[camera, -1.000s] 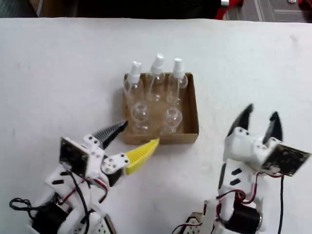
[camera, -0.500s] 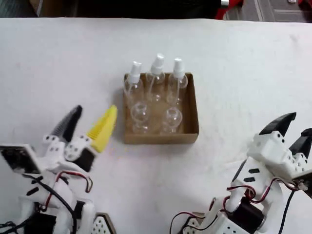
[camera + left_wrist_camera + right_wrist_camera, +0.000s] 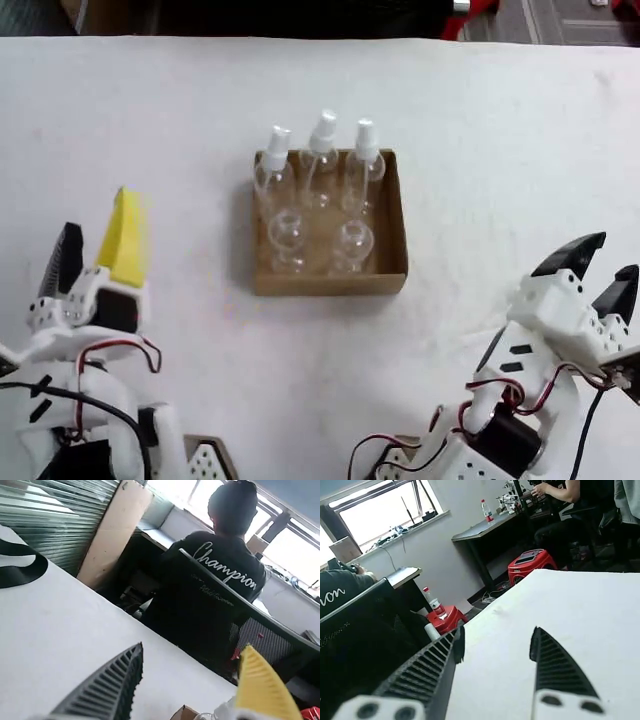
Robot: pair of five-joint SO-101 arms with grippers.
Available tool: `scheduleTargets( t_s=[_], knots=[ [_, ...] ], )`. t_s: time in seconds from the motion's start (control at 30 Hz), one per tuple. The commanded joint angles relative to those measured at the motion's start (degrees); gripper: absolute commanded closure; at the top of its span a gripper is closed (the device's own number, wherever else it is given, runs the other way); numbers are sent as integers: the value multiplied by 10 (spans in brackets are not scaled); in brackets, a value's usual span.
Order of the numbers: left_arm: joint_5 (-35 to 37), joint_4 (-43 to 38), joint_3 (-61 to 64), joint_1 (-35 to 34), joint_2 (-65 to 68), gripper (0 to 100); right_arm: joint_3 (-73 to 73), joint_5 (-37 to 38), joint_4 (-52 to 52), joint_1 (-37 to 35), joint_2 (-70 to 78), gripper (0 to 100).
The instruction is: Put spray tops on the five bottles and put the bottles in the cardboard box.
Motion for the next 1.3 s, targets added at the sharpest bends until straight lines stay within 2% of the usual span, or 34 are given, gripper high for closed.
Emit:
scheduleTargets(
  t_s=[0.0,0.2,0.3,0.33,0.37,0.43,0.5,0.63,0.73,0.83,0.87,0.93,1.0,1.1,1.17,1.27],
  knots=[
    [-35,-16,-22,34,0,714,-4,-5,-15,2,4,808],
    [-41,-16,-21,37,0,714,-3,-4,-15,-6,4,808],
    [-41,-14,-21,37,0,714,1,0,-5,-46,5,820],
    [-41,-14,-21,37,0,714,3,0,3,-63,4,851],
    [-41,-13,-21,37,0,714,3,10,7,-78,4,902],
    [-41,-12,-21,37,0,714,2,81,7,-105,4,995],
    [-41,-12,-21,37,0,714,3,144,11,-136,4,962],
    [-41,-12,-21,37,0,714,4,148,7,-147,4,974],
    [-41,-12,-21,37,0,714,4,148,10,-148,4,882],
    [-41,-12,-21,37,0,714,4,145,17,-153,5,686],
    [-41,-12,-21,37,0,714,4,133,27,-157,5,648],
    [-41,-12,-21,37,0,714,4,113,36,-169,4,639],
    [-41,-11,-21,37,0,714,4,149,48,-182,4,707],
    [-41,-11,-21,37,0,714,0,228,55,-200,2,998],
    [-41,-11,-21,37,0,714,2,235,49,-206,3,902],
    [-41,-11,-21,37,0,714,4,146,48,-197,3,724]
  ],
)
